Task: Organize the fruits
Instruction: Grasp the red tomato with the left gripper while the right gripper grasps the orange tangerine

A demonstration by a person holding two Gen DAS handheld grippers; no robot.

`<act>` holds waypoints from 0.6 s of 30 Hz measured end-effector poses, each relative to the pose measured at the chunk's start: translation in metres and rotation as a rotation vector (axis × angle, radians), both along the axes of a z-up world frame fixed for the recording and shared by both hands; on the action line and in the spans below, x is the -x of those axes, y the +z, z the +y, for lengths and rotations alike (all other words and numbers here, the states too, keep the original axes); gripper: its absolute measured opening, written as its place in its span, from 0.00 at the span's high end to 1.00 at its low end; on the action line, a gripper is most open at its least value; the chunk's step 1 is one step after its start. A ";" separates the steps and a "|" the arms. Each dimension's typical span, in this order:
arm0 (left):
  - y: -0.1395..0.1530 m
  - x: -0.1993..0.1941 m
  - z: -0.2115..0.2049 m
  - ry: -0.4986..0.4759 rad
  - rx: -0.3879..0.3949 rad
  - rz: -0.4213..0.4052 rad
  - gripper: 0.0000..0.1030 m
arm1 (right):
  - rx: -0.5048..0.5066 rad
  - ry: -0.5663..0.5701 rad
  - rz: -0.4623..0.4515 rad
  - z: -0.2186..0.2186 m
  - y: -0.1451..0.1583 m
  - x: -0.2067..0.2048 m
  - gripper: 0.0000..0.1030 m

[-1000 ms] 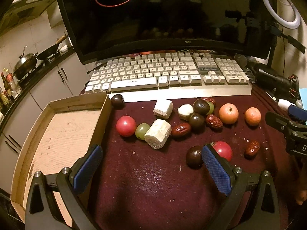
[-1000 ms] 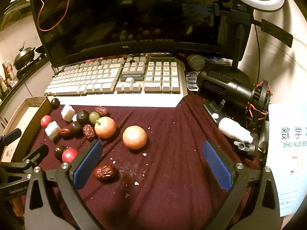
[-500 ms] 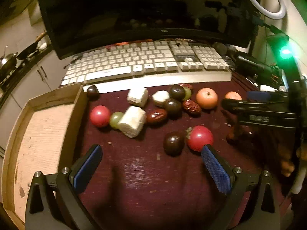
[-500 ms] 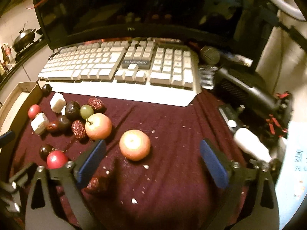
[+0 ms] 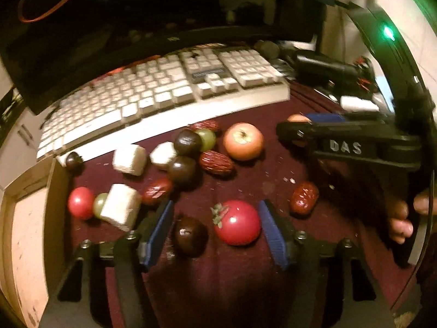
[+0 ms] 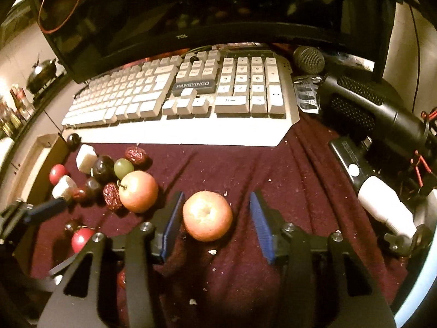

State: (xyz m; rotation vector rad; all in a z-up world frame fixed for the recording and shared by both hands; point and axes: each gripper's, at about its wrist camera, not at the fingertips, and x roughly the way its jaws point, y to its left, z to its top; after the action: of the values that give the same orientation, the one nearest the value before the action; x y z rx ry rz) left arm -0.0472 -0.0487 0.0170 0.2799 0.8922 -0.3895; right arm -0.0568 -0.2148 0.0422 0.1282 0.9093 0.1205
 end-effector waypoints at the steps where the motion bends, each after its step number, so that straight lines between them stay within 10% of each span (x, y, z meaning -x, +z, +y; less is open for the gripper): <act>1: -0.002 0.001 -0.003 -0.018 -0.025 -0.017 0.39 | 0.004 0.003 -0.002 0.001 0.000 0.001 0.51; 18: 0.003 0.005 0.004 -0.029 0.056 -0.011 0.52 | 0.002 0.019 -0.030 0.003 0.002 0.001 0.62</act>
State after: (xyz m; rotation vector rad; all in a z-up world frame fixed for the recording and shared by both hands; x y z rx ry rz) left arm -0.0522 -0.0448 0.0197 0.2433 0.8660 -0.4390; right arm -0.0579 -0.2121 0.0445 0.1157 0.8806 0.1385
